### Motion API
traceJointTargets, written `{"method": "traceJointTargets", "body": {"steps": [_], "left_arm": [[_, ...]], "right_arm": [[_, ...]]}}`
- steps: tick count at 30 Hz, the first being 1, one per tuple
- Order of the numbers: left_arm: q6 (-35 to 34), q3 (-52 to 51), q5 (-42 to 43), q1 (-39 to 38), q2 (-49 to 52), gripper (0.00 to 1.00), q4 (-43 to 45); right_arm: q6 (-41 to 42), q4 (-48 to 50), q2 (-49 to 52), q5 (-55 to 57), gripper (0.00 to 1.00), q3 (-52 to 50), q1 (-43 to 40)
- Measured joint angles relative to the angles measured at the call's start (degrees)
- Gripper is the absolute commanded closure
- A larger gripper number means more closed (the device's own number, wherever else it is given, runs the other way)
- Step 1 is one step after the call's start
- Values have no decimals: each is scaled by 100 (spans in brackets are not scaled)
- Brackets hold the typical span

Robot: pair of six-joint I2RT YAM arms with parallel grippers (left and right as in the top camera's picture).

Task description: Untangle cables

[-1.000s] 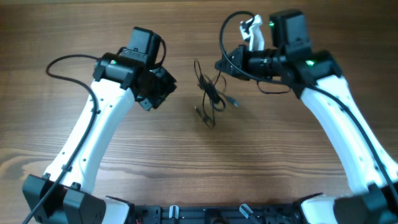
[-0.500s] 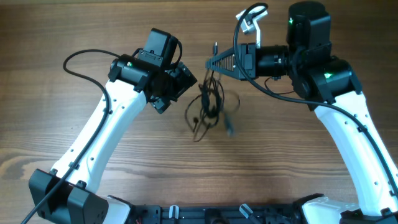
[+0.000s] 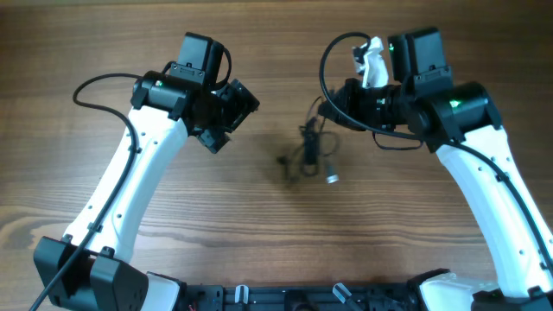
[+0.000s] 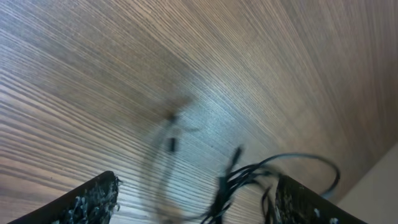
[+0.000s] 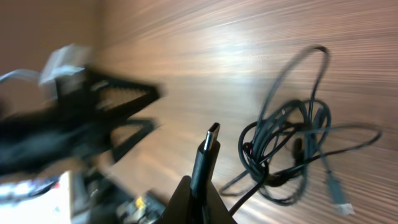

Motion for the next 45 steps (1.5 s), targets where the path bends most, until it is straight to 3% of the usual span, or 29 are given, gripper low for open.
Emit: {"method": "traceJointTargets", "body": {"steps": [9,14,15,18,25,26,32,45], "left_arm": [[26,0,63,-55,0,16,-28],[26,0,61,-55,0,16,-33],[26,0,61,-55,0,16,-35],[26,0,57,-55,0,16,-35],[28,0,57,-55,0,19,-15],[28,0,57,-55,0,21,-20],[87,-7,-7,-85,7,32,-15],[-55,-407,-157,-1119,992,36,566]], "right_arm": [[601,-337,562,1307,96,-13,0],[533,-363,896,1296,63,-13,11],[411,-339,973,1204,46,-13,28],[138,-186,1174,890,20,-13,149],[-297,-129,1366,442,9,-20,345],[-330,-131,1366,426,1,-20,306],[-404,-219,1366,382,0,-20,-219],[-424,-424,1366,850,0,-20,-634]]}}
